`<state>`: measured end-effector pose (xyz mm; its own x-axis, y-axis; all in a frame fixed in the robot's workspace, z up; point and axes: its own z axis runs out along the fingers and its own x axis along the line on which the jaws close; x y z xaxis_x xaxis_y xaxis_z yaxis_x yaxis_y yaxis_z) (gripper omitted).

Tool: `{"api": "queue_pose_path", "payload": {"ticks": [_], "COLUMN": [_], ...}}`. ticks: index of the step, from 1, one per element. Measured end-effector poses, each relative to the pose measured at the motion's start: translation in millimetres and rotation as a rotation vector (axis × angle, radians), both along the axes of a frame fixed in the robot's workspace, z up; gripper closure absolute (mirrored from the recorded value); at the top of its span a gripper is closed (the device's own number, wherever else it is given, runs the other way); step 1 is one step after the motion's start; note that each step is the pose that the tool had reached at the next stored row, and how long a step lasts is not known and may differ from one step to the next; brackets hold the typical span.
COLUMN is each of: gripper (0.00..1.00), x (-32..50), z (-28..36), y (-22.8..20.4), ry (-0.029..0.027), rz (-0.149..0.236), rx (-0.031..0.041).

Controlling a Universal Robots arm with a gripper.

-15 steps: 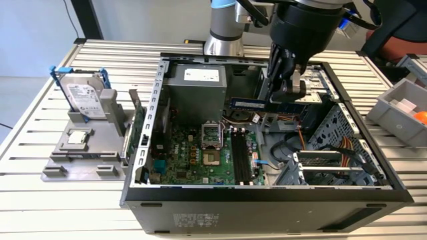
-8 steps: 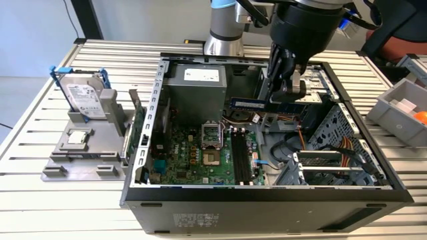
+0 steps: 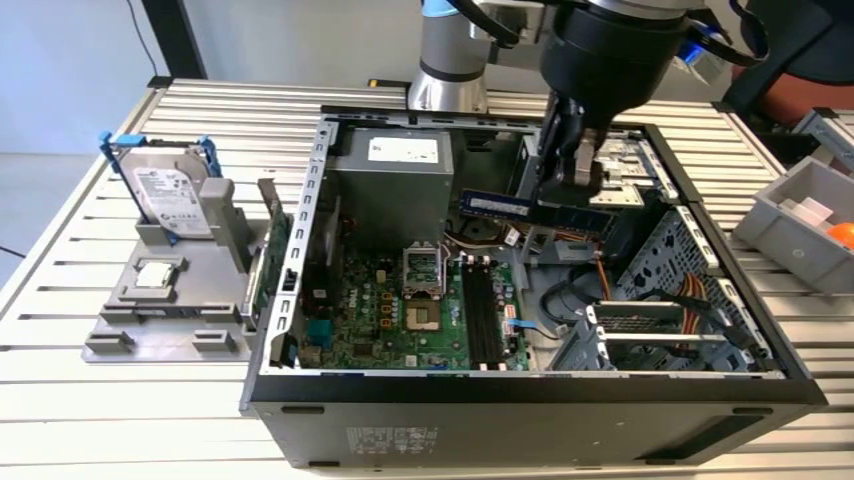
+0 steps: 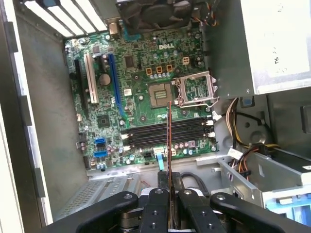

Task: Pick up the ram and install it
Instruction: 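Insert the ram into the slot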

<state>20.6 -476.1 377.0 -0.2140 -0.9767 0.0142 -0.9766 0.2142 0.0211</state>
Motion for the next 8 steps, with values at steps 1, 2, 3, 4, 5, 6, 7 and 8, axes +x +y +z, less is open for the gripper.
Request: {"api": "queue_pose_path", "payload": {"ticks": [1, 2, 3, 4, 5, 6, 7, 8], "gripper": [1.00, 1.00, 1.00, 1.00, 1.00, 1.00, 1.00, 1.00], "x": [0.0, 0.0, 0.0, 0.0, 0.0, 0.0, 0.0, 0.0], "z": [0.0, -0.1, -0.1, -0.2, -0.2, -0.3, -0.2, -0.3], "y": [0.0, 0.0, 0.0, 0.0, 0.0, 0.0, 0.0, 0.0], "ry": [0.0000, 0.0000, 0.0000, 0.0000, 0.0000, 0.0000, 0.0000, 0.0000], "rz": [-0.015, -0.032, -0.047, -0.062, -0.077, -0.090, -0.103, -0.117], "rx": [0.0000, 0.0001, 0.0000, 0.0000, 0.0000, 0.0001, -0.0001, 0.0001]}}
